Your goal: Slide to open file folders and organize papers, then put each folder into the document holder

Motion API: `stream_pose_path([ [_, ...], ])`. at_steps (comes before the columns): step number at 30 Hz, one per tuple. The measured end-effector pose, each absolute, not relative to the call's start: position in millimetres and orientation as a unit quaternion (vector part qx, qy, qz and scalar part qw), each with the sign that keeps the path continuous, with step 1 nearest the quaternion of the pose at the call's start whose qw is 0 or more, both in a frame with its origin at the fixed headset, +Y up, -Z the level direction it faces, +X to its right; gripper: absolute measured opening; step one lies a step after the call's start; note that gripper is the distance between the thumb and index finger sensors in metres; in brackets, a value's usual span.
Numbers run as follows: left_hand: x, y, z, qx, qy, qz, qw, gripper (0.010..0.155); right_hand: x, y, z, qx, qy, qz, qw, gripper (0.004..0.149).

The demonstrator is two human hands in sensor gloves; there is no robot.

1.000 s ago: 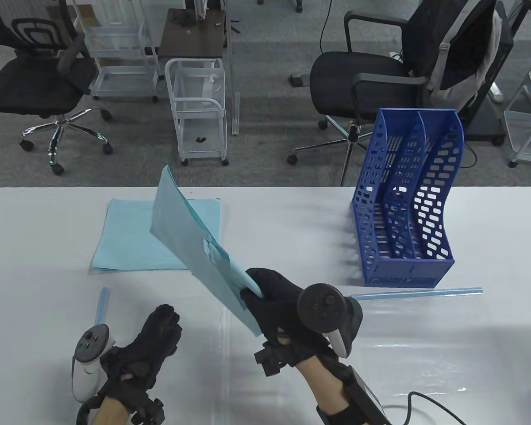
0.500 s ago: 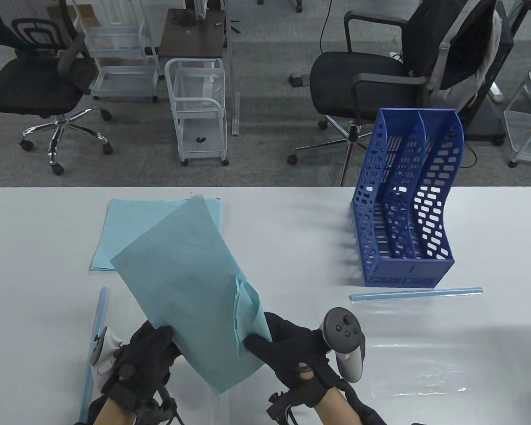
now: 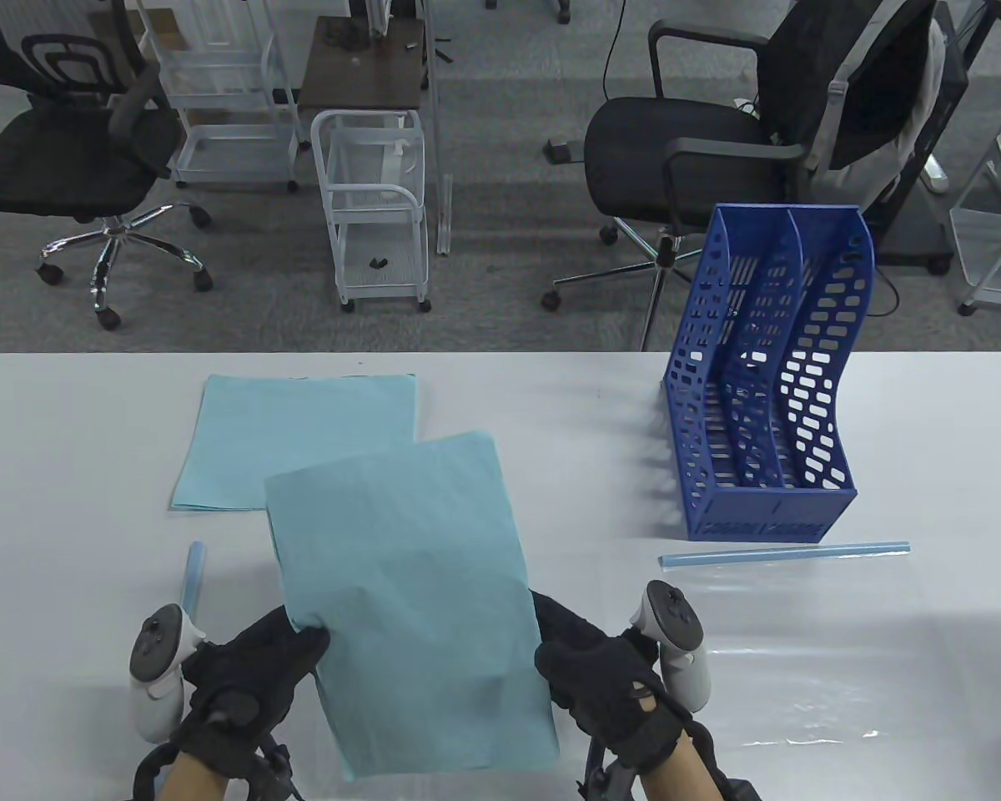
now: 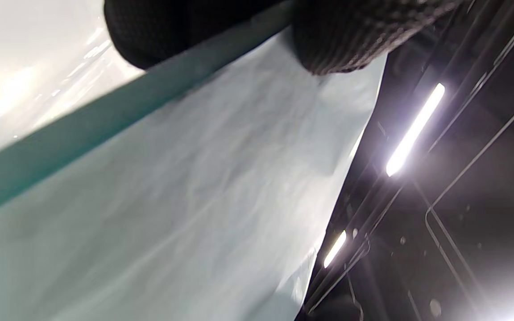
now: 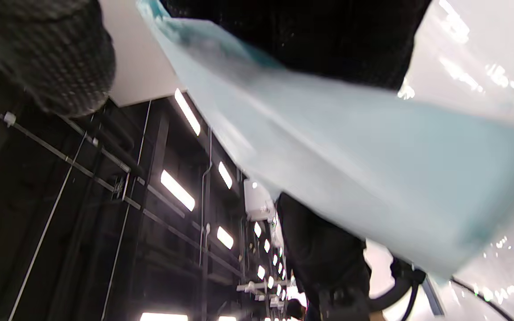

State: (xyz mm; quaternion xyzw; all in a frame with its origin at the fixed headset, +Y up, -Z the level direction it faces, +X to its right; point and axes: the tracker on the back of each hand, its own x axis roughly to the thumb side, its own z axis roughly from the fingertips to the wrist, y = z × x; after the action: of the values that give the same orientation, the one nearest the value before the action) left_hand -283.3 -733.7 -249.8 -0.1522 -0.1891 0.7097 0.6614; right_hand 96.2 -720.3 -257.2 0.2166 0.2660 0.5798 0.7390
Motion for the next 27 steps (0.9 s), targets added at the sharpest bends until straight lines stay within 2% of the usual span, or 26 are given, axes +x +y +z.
stream_pose_path([
  [3,-282,-727,-249,-0.16,-0.215,0.673,0.69,0.043,101,-721,-259,0.174,0.232,0.63,0.72,0.079],
  [6,-278,-720,-247,-0.168,-0.242,0.621,0.726,0.043,106,-723,-260,0.151,0.23,0.627,0.728,0.075],
  [10,-271,-716,-242,-0.156,-0.233,0.593,0.755,0.044,107,-725,-261,0.139,0.218,0.637,0.726,0.058],
  [13,-271,-716,-239,-0.135,-0.2,0.586,0.774,0.045,109,-718,-258,0.13,0.159,0.674,0.709,0.045],
  [15,-270,-719,-238,-0.124,-0.177,0.586,0.781,0.046,111,-710,-253,0.11,0.09,0.726,0.672,0.044],
  [18,-266,-722,-236,-0.114,-0.17,0.611,0.764,0.05,111,-703,-249,0.109,0.039,0.749,0.653,0.044],
  [21,-262,-726,-237,-0.118,-0.191,0.657,0.719,0.055,108,-703,-251,0.159,0.053,0.715,0.679,0.043],
  [24,-258,-729,-238,-0.132,-0.225,0.711,0.653,0.055,109,-701,-250,0.161,0.049,0.721,0.672,0.043],
  [27,-256,-728,-238,-0.122,-0.243,0.725,0.633,0.05,111,-696,-247,0.159,0.033,0.743,0.649,0.044],
])
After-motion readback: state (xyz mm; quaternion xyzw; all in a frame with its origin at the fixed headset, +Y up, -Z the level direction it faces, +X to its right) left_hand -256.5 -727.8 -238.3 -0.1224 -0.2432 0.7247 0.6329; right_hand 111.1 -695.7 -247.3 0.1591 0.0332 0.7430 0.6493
